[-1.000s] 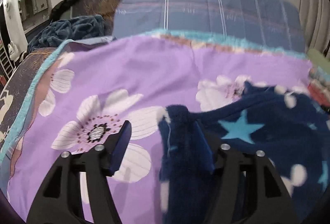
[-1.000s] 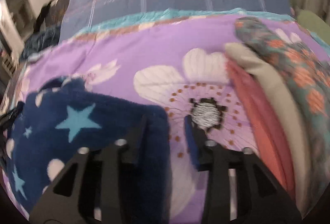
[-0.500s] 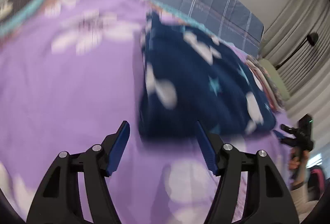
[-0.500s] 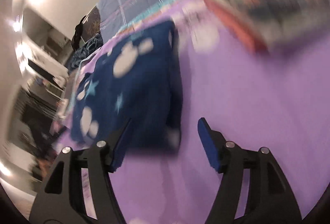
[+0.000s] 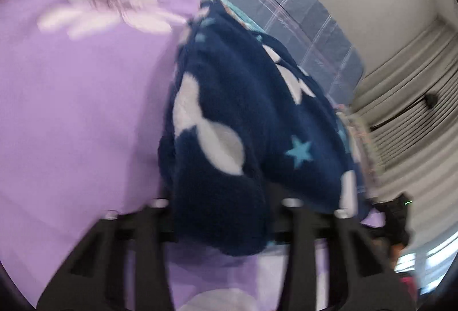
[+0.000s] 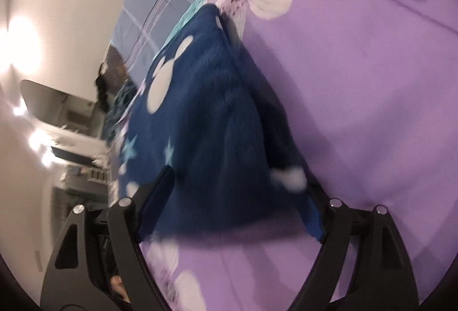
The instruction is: Fold small clothes
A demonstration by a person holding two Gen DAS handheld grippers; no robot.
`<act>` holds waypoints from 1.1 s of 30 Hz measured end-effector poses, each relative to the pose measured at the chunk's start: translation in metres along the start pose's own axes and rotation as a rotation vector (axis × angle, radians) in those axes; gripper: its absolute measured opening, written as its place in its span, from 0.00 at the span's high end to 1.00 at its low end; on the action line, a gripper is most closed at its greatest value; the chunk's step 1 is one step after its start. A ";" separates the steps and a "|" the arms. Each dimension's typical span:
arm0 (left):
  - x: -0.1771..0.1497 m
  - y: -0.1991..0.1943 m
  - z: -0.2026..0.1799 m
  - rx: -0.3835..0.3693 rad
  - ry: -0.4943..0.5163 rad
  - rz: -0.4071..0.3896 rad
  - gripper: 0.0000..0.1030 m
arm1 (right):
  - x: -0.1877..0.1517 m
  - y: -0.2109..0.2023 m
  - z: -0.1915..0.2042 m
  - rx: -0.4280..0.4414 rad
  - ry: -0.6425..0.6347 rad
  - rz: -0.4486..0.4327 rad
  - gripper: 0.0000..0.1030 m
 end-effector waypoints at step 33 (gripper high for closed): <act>-0.147 -0.114 -0.035 -0.159 -0.297 0.166 0.76 | -0.133 -0.130 -0.044 -0.092 -0.145 -0.018 0.84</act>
Point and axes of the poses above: each gripper's, at about its wrist camera, not at the fingertips, and y roughly the way its jaws point, z to its left, x to its top, the point moved 7 cm from there along y, roughly the way its jaws point, and after that the axes turned 3 degrees about z, right-handed, at the moved point
